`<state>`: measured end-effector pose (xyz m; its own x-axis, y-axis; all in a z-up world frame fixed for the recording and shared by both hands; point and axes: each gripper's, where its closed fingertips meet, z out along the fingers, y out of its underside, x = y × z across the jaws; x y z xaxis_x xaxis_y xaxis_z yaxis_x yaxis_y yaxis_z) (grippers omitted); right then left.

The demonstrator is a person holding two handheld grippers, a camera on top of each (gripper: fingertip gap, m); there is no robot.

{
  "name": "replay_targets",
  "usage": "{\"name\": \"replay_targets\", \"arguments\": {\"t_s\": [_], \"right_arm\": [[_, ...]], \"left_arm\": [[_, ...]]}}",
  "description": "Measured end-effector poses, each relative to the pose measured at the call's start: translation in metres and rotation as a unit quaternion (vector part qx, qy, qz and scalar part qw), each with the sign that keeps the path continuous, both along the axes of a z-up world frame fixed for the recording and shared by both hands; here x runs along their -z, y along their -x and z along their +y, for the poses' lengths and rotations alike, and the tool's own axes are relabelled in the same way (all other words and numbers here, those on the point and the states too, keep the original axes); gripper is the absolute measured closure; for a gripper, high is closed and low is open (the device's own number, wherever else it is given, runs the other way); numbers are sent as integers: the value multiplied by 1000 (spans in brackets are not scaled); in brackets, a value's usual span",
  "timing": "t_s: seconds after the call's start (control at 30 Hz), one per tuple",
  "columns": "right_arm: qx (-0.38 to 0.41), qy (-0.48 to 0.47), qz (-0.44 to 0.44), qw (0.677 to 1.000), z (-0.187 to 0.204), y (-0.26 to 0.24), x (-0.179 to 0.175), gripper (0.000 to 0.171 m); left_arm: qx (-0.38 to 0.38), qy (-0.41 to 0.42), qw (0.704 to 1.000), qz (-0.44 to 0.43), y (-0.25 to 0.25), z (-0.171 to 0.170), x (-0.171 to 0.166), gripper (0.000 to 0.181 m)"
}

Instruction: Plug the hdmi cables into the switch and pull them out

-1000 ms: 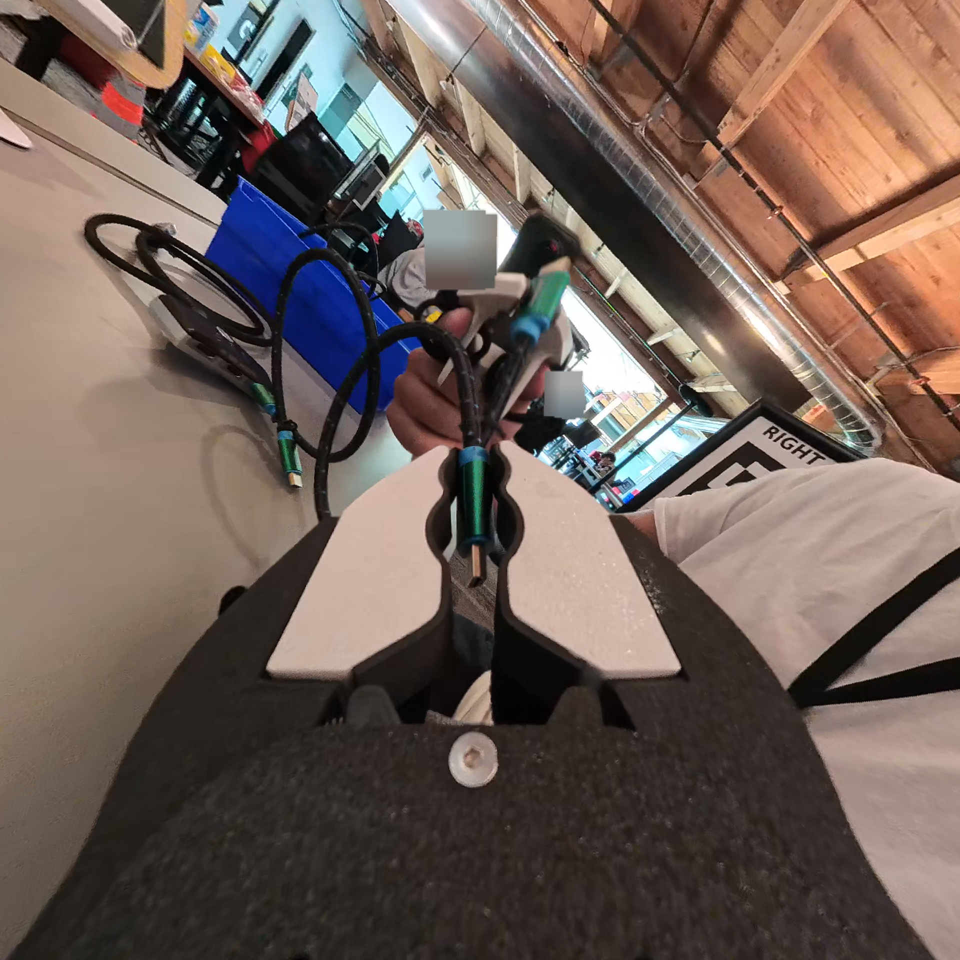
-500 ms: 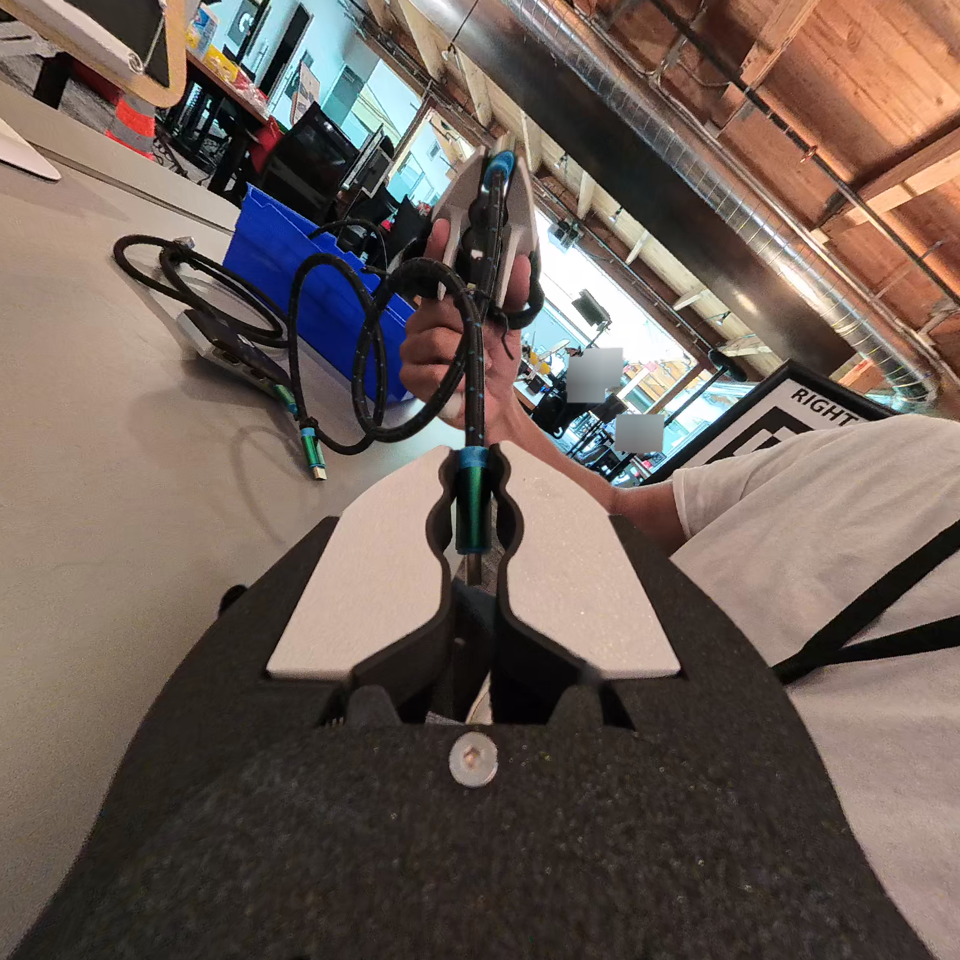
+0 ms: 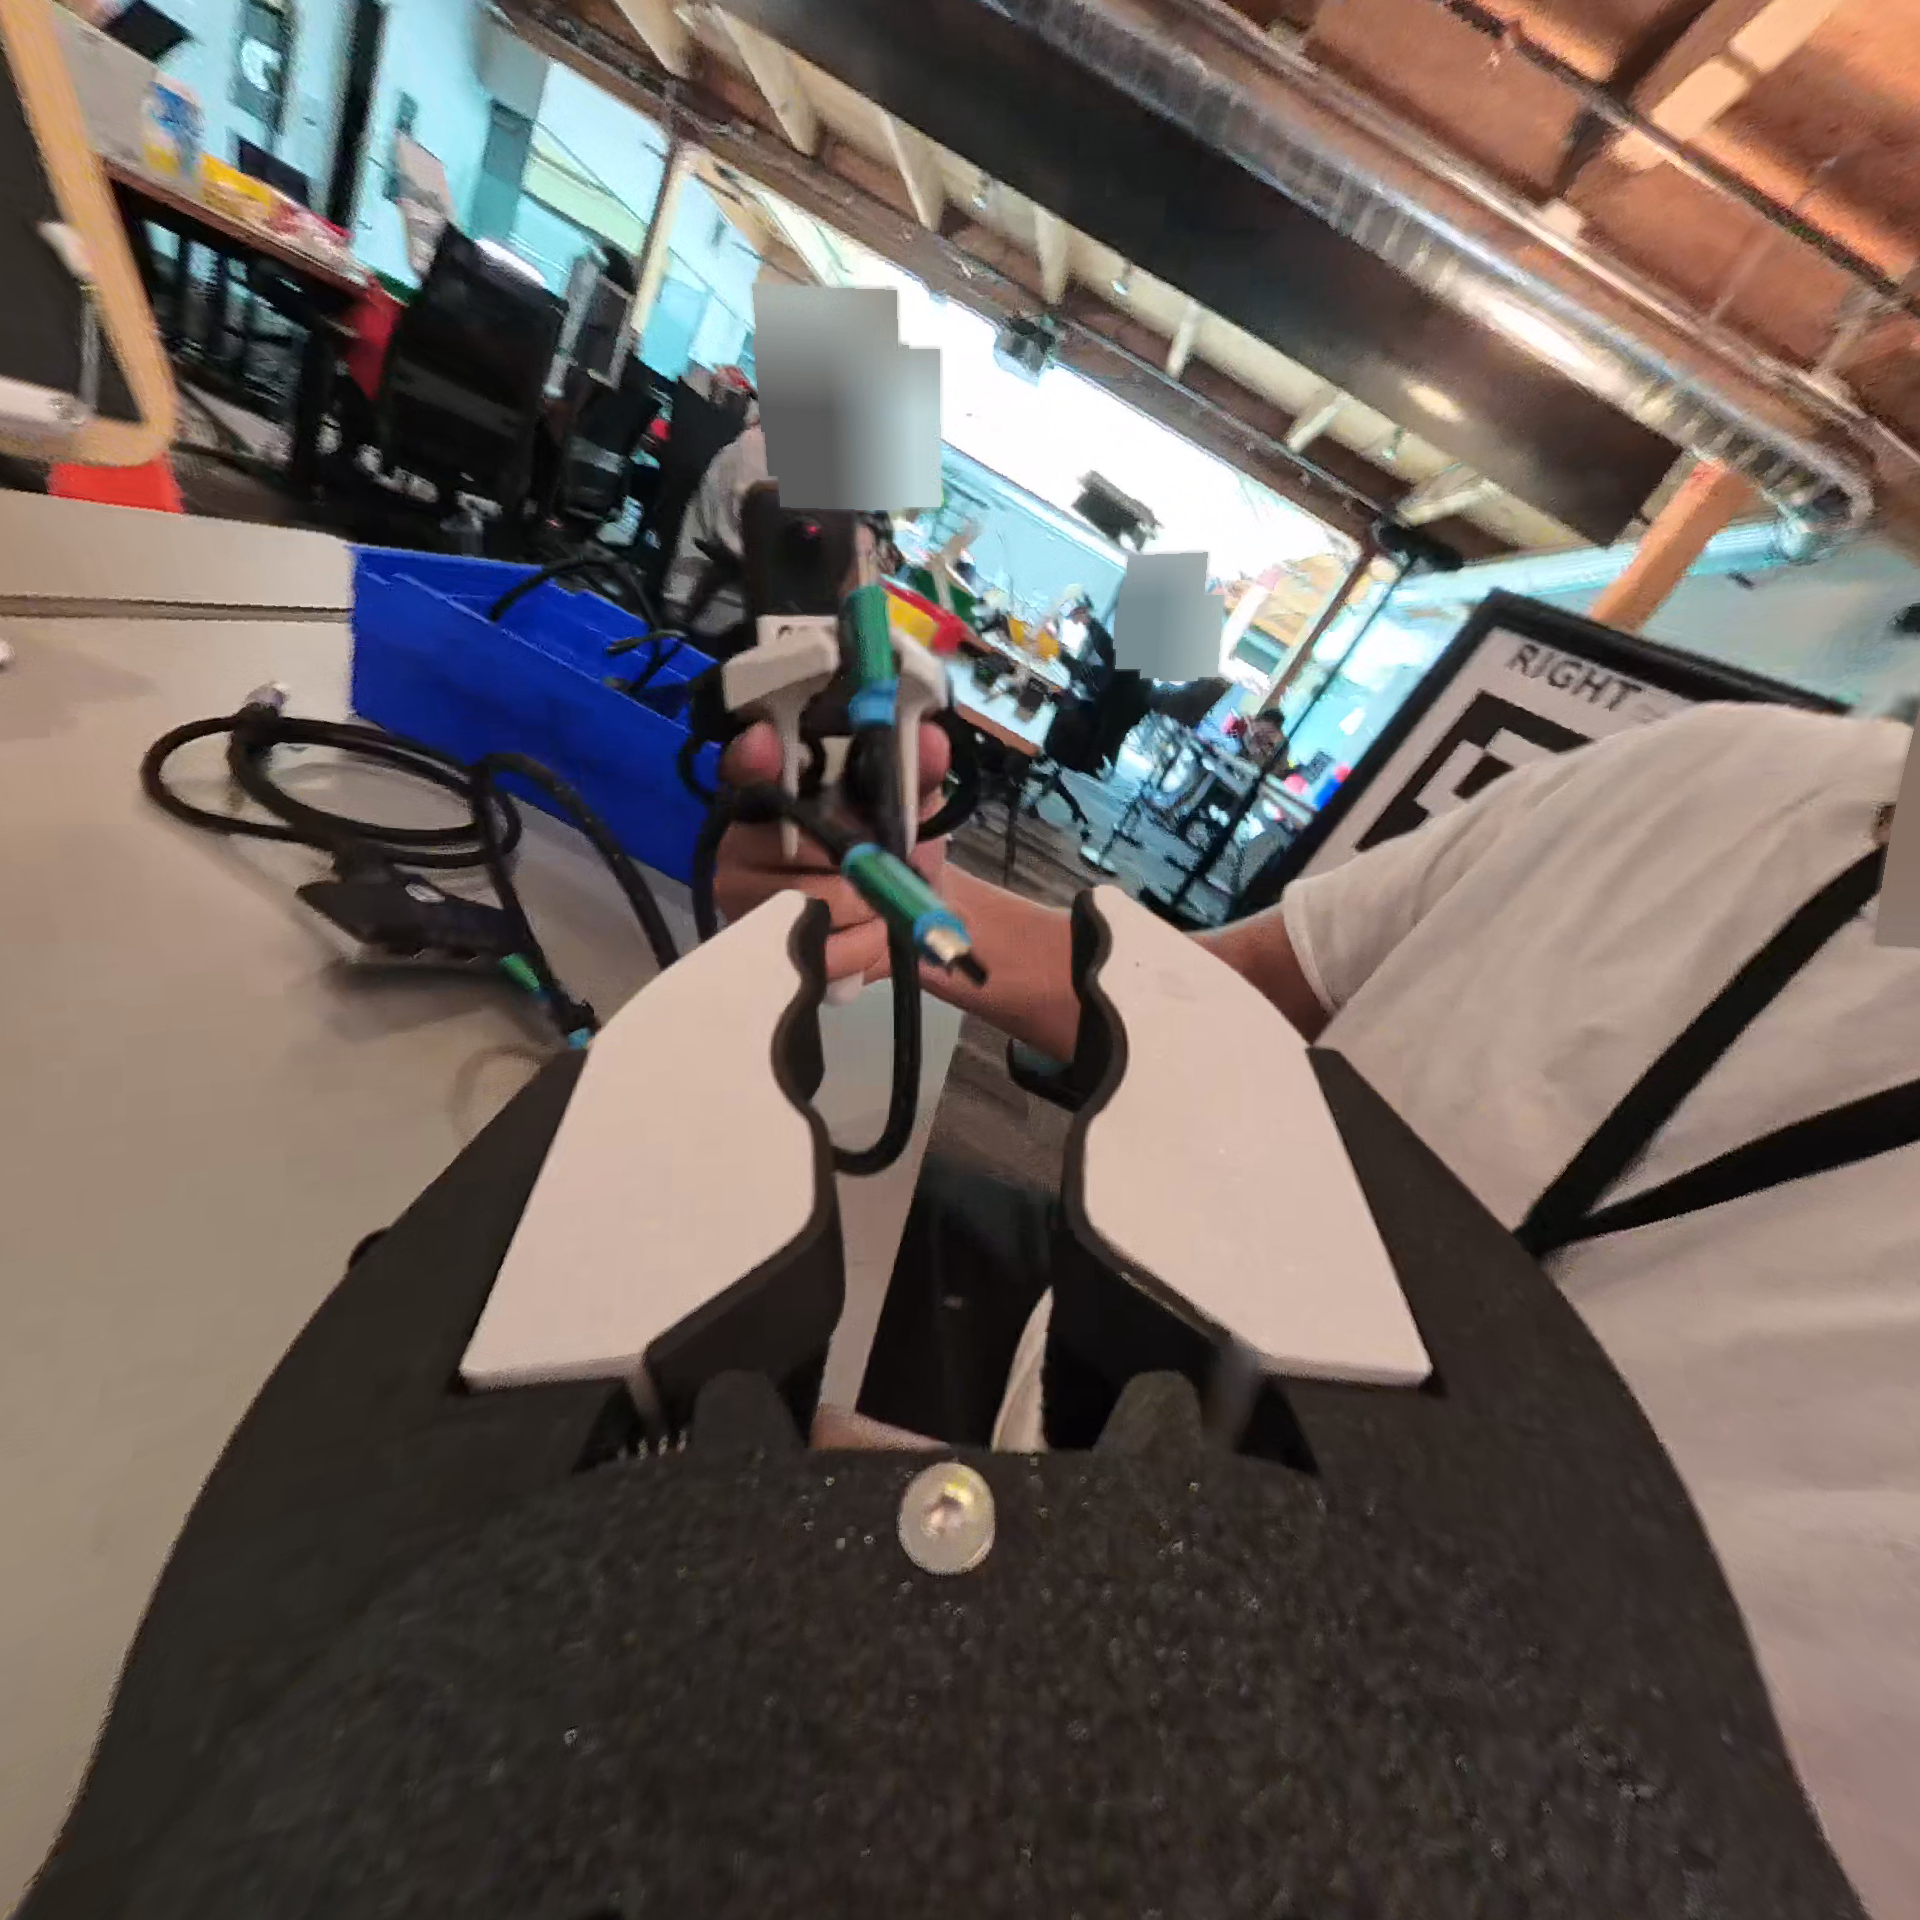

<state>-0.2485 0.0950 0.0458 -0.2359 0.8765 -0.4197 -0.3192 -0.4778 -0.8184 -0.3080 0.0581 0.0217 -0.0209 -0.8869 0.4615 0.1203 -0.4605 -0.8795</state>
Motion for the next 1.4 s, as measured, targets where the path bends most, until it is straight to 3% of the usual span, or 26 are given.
{"name": "replay_targets", "arguments": {"t_s": [0.1, 0.17, 0.23, 0.4, 0.57, 0.8, 0.9, 1.4], "right_arm": [[7, -14, -11, 1000, -2, 1, 1, 160], [9, -19, -13, 1000, -3, -1, 0, 160], [5, -22, -16, 1000, -4, -1, 1, 160], [-18, -43, -38, 998, -17, 11, 7, 160], [-10, -34, 13, 999, -16, 0, -6, 160], [29, -48, 54, 997, -10, -14, -8, 161], [18, -77, 34, 996, -21, -9, -6, 161], [40, -138, -15, 990, -31, 6, 8, 161]], "left_arm": [[-42, -60, 997, 12, 20, 19, -39, 137], [-76, -73, 994, -9, 40, 31, -69, 149], [-78, -69, 995, 0, 38, 38, -77, 150], [77, -15, 996, 36, -32, 9, -39, 149], [111, 54, 992, -37, -53, 9, -27, 157], [116, 132, 979, -105, -67, 0, -4, 167], [123, 113, 982, -89, -61, -6, 3, 175], [116, 109, 985, -65, -59, -6, 6, 173]]}}
